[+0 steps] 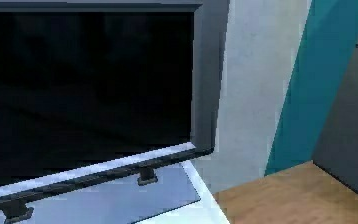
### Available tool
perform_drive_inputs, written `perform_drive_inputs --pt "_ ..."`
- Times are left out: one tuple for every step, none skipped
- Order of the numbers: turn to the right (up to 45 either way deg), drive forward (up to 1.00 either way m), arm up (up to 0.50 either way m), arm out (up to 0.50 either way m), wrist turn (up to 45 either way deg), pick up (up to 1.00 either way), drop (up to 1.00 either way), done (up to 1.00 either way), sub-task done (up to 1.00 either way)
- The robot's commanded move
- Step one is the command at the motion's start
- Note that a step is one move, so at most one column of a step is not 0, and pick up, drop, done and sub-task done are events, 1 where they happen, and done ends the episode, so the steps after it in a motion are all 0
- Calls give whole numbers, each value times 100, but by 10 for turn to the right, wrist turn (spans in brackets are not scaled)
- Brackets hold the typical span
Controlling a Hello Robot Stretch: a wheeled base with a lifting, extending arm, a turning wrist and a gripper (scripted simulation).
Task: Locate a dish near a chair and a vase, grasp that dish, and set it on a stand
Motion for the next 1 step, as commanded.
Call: perform_drive_inputs --pt "-450 0 0 0 0 0 0 0 0"
